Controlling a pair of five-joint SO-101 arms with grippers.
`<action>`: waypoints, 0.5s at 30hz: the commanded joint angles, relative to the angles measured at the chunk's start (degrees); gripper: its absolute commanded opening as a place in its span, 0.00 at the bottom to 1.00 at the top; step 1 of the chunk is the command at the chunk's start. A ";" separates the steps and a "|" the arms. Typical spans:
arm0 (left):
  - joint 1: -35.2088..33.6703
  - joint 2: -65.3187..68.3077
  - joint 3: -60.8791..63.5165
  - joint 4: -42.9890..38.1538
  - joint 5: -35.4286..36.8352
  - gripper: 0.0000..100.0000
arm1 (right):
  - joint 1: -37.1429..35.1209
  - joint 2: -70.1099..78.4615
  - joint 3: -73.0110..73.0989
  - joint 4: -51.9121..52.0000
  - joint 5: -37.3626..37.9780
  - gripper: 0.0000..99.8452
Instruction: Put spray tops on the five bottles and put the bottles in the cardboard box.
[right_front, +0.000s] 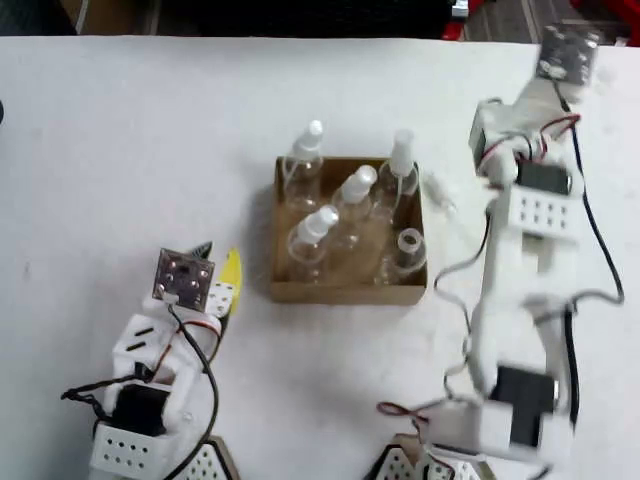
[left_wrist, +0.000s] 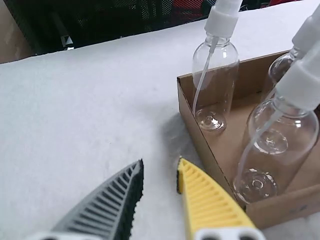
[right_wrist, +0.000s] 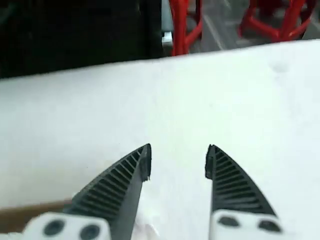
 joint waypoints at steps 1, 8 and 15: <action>0.84 -0.40 0.00 -0.18 -0.70 0.10 | 0.75 13.14 -13.89 11.65 9.49 0.15; 0.84 -0.40 0.00 -0.18 -0.70 0.10 | -0.66 33.01 -27.43 20.53 15.38 0.16; 0.84 -0.40 0.00 -0.18 -0.70 0.10 | -2.33 44.53 -41.85 29.05 15.21 0.16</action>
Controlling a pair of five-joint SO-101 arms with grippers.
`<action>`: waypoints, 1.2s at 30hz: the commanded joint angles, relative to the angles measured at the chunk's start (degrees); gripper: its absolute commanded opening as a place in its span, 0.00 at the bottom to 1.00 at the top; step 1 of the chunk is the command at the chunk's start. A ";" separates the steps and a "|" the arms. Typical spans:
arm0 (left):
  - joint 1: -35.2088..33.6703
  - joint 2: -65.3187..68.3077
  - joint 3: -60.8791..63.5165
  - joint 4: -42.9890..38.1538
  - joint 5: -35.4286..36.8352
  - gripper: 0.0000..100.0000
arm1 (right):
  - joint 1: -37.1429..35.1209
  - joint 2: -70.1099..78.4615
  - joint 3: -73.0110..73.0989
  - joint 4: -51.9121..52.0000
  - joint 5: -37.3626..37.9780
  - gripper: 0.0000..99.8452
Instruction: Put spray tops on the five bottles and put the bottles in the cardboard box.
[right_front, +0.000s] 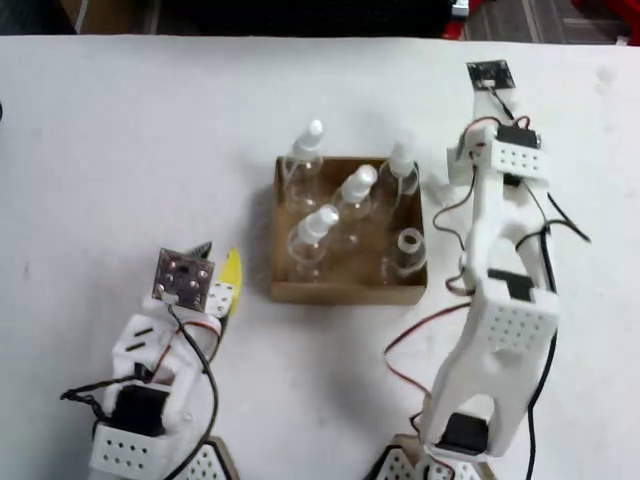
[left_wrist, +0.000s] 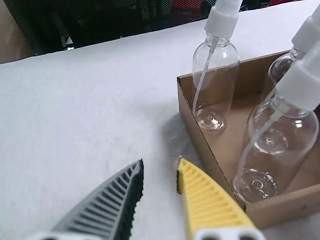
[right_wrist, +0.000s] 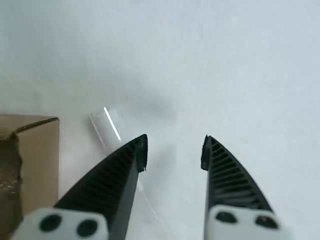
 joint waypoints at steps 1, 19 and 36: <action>0.84 -0.40 0.00 -0.18 -0.70 0.10 | -2.86 4.09 -10.37 5.76 0.97 0.16; 0.84 -0.40 0.00 -0.26 -0.70 0.10 | -4.18 14.37 -19.34 10.24 1.32 0.15; 0.84 -0.40 0.00 -0.26 -0.70 0.10 | -4.79 12.97 -19.34 17.54 4.48 0.15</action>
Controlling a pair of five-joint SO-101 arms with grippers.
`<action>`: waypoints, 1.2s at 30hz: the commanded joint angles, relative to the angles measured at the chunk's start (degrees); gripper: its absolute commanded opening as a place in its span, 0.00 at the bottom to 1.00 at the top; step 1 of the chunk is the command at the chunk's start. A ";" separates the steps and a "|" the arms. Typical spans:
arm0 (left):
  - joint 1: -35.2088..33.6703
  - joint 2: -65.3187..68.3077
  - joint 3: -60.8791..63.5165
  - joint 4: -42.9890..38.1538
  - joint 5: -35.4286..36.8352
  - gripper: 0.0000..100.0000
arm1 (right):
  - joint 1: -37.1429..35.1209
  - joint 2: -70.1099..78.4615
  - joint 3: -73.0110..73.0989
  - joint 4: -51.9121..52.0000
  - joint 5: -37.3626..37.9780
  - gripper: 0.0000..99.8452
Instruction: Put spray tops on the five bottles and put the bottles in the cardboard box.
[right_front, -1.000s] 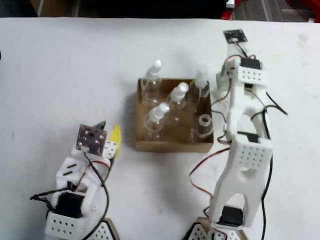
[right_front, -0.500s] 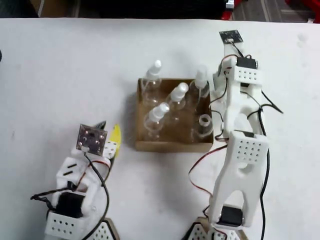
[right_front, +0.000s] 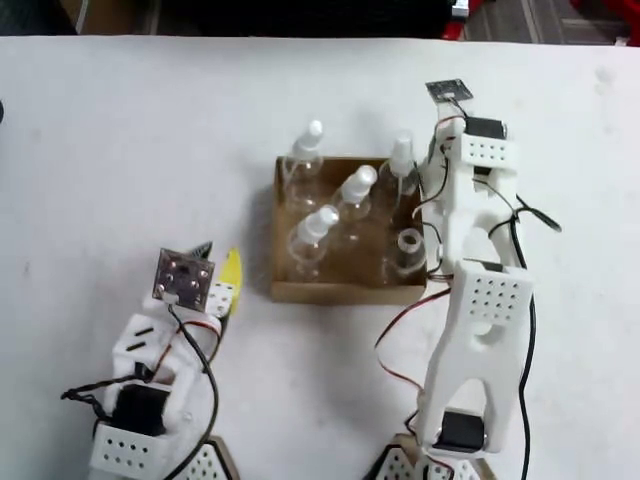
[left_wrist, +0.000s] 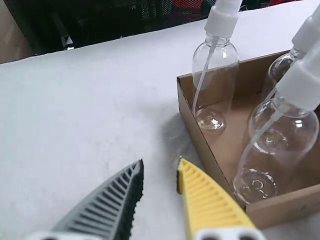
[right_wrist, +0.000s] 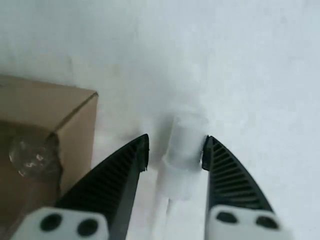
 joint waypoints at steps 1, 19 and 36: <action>0.84 -0.40 0.00 -0.26 -0.70 0.10 | 0.22 -1.71 -0.70 0.31 2.81 0.15; 0.92 -0.40 0.00 -0.26 -0.70 0.10 | 8.04 -11.82 -9.67 7.16 3.08 0.02; 0.92 -0.40 0.00 0.00 -0.70 0.10 | 1.10 -42.51 -18.64 21.23 2.90 0.02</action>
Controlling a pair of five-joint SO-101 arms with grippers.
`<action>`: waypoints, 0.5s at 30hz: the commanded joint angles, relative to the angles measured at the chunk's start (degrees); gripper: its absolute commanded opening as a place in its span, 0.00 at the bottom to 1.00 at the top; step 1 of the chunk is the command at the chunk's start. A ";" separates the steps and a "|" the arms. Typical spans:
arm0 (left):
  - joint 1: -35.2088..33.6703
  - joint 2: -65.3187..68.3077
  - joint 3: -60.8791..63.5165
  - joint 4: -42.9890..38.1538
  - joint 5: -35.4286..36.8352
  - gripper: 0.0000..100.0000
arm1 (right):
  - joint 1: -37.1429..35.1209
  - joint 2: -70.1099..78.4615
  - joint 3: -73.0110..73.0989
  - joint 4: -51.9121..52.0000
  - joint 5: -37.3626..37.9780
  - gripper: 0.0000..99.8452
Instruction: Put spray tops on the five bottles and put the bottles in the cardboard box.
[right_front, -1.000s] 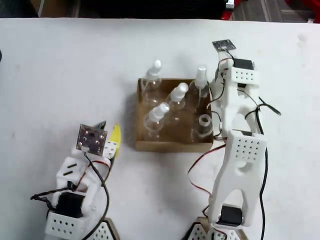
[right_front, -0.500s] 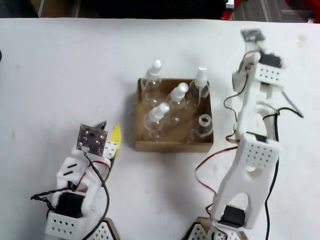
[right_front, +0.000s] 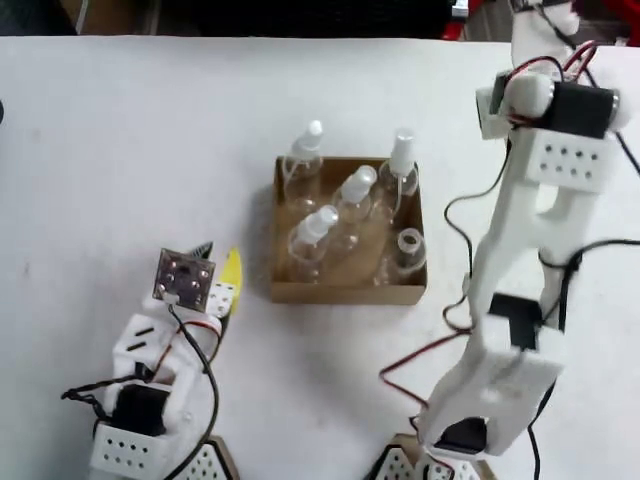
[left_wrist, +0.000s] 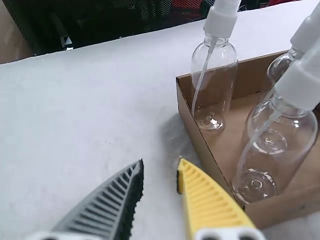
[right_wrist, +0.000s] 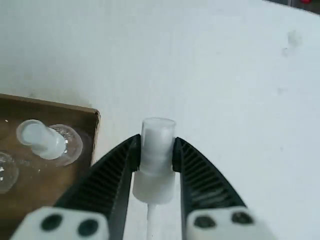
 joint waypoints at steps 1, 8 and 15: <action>0.75 -0.40 0.00 0.00 -0.70 0.10 | -2.77 -14.46 -0.18 1.89 0.18 0.02; 0.66 -0.40 0.00 0.00 -0.70 0.10 | -11.82 -40.13 24.44 0.57 0.00 0.02; 0.66 -0.40 0.00 0.00 -0.70 0.10 | -13.85 -59.38 53.10 -23.69 -12.84 0.02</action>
